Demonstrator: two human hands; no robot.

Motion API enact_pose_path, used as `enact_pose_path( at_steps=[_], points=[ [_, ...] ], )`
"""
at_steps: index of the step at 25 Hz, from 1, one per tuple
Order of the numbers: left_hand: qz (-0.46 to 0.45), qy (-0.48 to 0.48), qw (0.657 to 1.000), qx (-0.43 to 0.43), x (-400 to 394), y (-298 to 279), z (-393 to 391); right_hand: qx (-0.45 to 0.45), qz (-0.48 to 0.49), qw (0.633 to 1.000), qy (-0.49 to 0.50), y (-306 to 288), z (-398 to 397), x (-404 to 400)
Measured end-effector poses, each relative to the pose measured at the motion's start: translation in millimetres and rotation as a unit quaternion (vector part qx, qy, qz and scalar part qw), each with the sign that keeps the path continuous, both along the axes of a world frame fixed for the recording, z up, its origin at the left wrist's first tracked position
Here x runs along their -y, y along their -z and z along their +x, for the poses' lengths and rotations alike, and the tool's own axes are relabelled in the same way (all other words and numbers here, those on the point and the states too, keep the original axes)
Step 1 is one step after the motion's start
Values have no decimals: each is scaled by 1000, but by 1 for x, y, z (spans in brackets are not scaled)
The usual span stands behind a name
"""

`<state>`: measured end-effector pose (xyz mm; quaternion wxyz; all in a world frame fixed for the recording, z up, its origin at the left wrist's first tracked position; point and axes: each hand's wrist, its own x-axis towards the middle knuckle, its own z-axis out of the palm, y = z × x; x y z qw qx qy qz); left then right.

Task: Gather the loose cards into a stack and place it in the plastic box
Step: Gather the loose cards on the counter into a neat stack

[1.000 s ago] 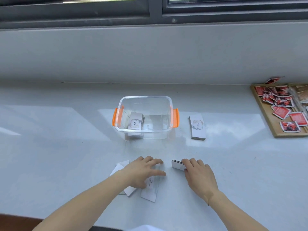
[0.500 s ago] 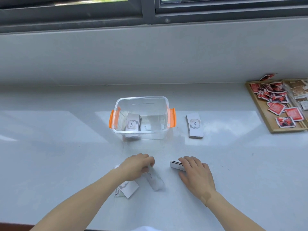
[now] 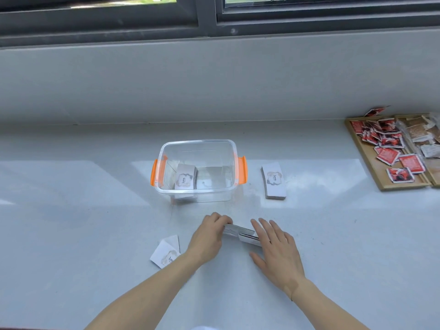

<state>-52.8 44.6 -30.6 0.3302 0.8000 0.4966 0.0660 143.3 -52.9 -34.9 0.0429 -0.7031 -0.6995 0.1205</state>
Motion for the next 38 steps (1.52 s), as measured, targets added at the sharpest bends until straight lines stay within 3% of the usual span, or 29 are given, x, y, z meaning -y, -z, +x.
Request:
enact_pose_path(
  at_steps=[6, 10, 15, 19, 31, 34, 38],
  points=[
    [-91, 119, 988, 21, 14, 5, 26, 5, 8, 1000, 10, 7, -2, 1],
    [-111, 108, 988, 24, 21, 5, 43, 9, 25, 1000, 14, 13, -1, 0],
    [-46, 81, 996, 6, 35, 8, 51, -2, 24, 999, 22, 13, -3, -2],
    [-47, 64, 997, -9, 38, 7, 44, 10, 1, 1000, 3, 6, -1, -3],
    [71, 115, 969, -207, 16, -4, -142, -1, -4, 1000, -14, -4, -3, -1],
    [72, 136, 956, -251, 14, -5, -156, -6, -14, 1000, -8, -4, -2, -2],
    [87, 163, 951, -247, 12, -1, -150, 8, -48, 999, -15, -1, -1, 0]
  ],
)
